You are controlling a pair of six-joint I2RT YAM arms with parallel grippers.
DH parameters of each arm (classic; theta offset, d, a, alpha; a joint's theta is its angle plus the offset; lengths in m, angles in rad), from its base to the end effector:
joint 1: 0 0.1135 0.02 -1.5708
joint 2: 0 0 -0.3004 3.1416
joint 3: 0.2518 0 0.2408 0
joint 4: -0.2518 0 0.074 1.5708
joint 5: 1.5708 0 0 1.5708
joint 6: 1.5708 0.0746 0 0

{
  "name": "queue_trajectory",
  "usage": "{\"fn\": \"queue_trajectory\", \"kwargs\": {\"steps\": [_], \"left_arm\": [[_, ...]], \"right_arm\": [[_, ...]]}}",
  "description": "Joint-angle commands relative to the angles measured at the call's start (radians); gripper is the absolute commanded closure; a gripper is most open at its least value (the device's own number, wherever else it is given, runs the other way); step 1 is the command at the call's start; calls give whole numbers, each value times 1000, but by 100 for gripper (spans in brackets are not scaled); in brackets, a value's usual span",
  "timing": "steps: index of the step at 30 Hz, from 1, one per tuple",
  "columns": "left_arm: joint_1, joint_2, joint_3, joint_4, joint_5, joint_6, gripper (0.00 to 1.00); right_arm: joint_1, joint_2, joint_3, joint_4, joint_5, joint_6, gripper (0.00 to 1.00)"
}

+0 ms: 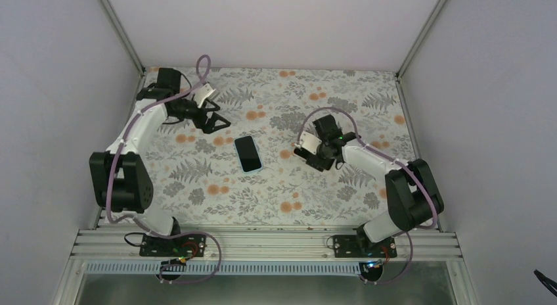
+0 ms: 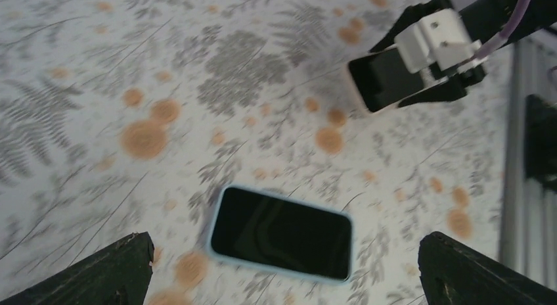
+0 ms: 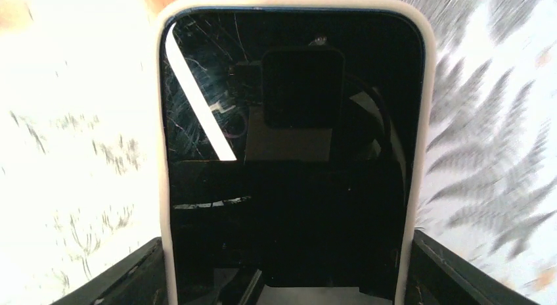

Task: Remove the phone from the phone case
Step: Pick up the phone at the center of the board.

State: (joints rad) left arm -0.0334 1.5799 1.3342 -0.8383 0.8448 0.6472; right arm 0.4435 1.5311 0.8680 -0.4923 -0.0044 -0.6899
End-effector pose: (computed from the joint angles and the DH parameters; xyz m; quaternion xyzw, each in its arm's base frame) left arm 0.3193 -0.0665 0.3062 0.3886 0.8015 -0.3129 0.3297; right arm 0.2607 0.1242 0.1814 -0.5257 0.8253 -0.0232 0.2049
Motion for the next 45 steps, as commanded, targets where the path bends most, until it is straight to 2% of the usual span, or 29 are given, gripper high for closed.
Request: {"fn": "queue_trajectory", "kwargs": {"steps": [1,13,20,27,31,34,38,40,41,43,45], "left_arm": [[-40,98,123,-150,198,8,1],[-74,426,386,-462,313,149,1],[-85,451,443,-443,276,95,1],[-98,473,451,-484,276,120,2],[-100,488,455,-495,272,132,6],[-105,500,474,-518,285,141,16],[-118,493,461,-519,250,141,20],[-118,492,451,-519,250,142,25],[-118,491,447,-519,252,144,32],[-118,489,441,-519,257,145,55],[-119,489,440,-519,261,145,66]], "right_arm": [[96,-57,92,120,92,49,51],[285,-51,198,262,209,28,50],[385,15,277,304,254,3,48],[431,87,321,391,274,-29,48],[442,139,390,357,267,-33,46],[451,179,406,384,274,-48,46],[454,217,451,385,287,-56,46],[455,224,461,384,277,-58,45],[455,229,462,387,276,-59,45],[457,237,465,392,286,-61,45],[458,246,464,399,297,-61,45]]}}
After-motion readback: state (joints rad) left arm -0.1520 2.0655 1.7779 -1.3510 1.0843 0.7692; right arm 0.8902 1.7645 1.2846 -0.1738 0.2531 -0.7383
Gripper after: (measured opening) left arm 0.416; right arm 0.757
